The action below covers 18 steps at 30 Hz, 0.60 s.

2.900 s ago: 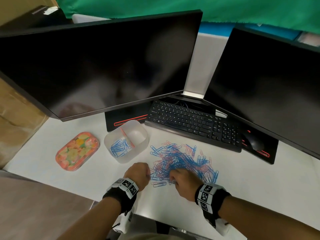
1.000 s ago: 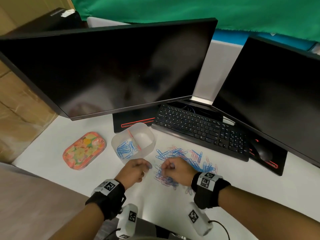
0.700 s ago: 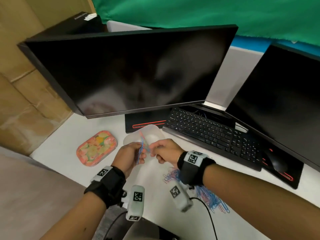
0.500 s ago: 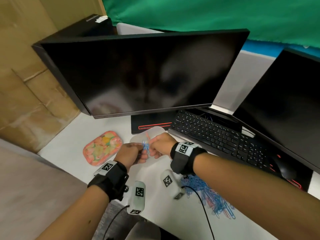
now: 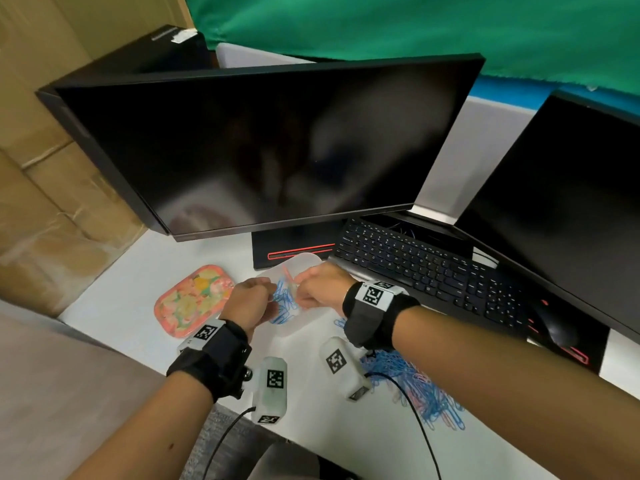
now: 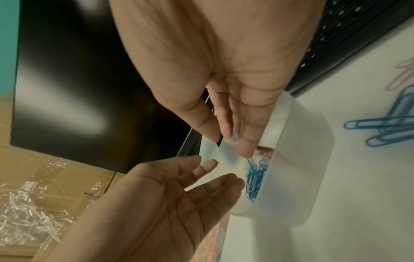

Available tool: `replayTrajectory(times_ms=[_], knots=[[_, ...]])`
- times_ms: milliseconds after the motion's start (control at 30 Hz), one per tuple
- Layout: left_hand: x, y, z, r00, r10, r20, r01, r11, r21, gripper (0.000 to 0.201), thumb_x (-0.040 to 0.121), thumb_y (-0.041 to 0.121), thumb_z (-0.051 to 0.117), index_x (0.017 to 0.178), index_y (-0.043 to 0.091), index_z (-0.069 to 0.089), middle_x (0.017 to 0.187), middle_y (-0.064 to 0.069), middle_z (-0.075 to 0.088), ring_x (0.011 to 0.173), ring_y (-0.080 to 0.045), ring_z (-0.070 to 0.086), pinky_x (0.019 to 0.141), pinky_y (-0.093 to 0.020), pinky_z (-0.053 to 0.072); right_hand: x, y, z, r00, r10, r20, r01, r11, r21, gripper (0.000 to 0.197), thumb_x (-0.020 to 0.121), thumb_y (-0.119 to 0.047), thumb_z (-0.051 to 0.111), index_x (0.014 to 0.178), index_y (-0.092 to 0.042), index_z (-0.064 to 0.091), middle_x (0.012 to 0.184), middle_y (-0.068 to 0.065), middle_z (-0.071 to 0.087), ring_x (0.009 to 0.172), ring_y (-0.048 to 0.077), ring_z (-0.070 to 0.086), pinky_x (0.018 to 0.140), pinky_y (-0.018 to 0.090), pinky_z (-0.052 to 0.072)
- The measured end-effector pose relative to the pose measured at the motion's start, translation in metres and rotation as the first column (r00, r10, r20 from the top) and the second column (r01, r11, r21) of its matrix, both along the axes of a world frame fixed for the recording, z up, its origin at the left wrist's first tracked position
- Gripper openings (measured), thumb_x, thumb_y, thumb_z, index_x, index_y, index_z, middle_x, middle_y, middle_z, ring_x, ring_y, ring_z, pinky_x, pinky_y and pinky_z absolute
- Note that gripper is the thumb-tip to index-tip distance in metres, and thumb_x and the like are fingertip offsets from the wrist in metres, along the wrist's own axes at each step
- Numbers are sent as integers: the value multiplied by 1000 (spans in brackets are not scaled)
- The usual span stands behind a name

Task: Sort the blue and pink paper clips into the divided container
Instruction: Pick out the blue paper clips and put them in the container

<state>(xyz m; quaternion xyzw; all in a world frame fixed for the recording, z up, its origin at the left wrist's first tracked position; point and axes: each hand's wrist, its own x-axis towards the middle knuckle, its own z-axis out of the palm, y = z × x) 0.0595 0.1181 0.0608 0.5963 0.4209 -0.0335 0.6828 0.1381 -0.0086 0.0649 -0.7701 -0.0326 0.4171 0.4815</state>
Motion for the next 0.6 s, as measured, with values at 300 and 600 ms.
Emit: replayTrajectory(times_ms=[300,600], knots=[[-3,-54,3,868,-484,110,451,861,234,23,90,-3,47,91,13,64,82,-6,67,69,-16,63,58,-26,51,-17,-109,-20,979,-95,182,125,979,-159,20,84,-1,53,86,-15,67,85,15,72,68,20,65,67,33,57],[-12,-113,-46,506,-846,-166,762,348,547,18,77,8,56,80,21,68,69,10,64,65,-7,59,62,-10,45,-63,-188,-52,926,-51,374,173,937,-302,18,88,-6,53,89,-12,70,72,-17,57,67,-5,52,56,0,35]])
